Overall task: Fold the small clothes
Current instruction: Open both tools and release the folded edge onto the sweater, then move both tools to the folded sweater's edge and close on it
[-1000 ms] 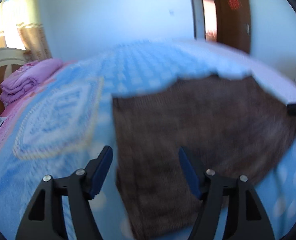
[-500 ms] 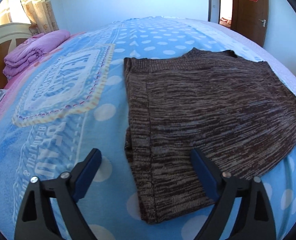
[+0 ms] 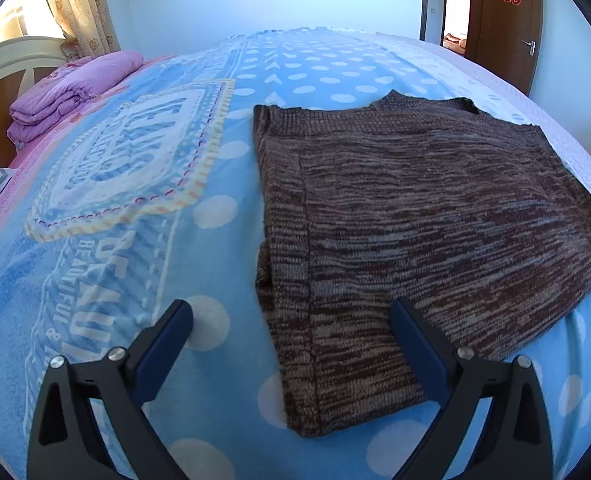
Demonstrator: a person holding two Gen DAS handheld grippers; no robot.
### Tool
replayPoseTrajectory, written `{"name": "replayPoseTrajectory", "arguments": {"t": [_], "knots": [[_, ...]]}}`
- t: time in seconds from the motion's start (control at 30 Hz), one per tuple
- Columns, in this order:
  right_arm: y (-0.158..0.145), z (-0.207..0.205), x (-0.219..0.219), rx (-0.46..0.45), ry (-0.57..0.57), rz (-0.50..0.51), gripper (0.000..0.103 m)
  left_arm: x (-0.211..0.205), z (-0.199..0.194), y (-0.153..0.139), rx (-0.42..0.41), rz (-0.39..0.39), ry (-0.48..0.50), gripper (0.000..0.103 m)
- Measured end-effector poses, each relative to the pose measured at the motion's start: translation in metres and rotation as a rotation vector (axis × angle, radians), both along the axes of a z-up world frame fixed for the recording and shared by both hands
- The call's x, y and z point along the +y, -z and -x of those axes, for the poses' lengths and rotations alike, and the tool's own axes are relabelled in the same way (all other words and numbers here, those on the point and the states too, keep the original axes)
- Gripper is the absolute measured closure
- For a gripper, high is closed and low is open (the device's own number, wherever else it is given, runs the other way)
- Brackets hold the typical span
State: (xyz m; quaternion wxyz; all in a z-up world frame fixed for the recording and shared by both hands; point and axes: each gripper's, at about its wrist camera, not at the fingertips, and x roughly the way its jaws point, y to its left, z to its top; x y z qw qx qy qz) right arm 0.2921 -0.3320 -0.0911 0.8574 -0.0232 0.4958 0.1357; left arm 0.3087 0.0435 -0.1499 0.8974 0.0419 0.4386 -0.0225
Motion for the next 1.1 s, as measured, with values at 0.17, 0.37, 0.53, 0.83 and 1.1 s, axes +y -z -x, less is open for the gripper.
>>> {"name": "replayPoseTrajectory", "arguments": {"t": [0.17,0.37,0.53,0.83,1.1], "knots": [[-0.021,0.023,0.044,-0.120,-0.100,0.075,0.063,0.005,0.015,-0.002,0.002,-0.006,0.017,0.000],[-0.016,0.027,0.121,-0.180,-0.278,0.117,0.054,0.020,0.021,-0.004,0.025,0.001,0.035,0.000],[-0.002,0.029,0.174,-0.196,-0.391,0.140,0.053,0.038,0.024,-0.003,0.042,0.008,0.037,0.000],[0.011,0.032,0.238,-0.243,-0.485,0.151,0.045,0.062,0.020,-0.019,-0.001,-0.006,-0.001,0.000],[0.017,0.034,0.273,-0.288,-0.523,0.176,0.045,0.096,0.002,-0.012,0.008,0.000,-0.101,0.000]]}}
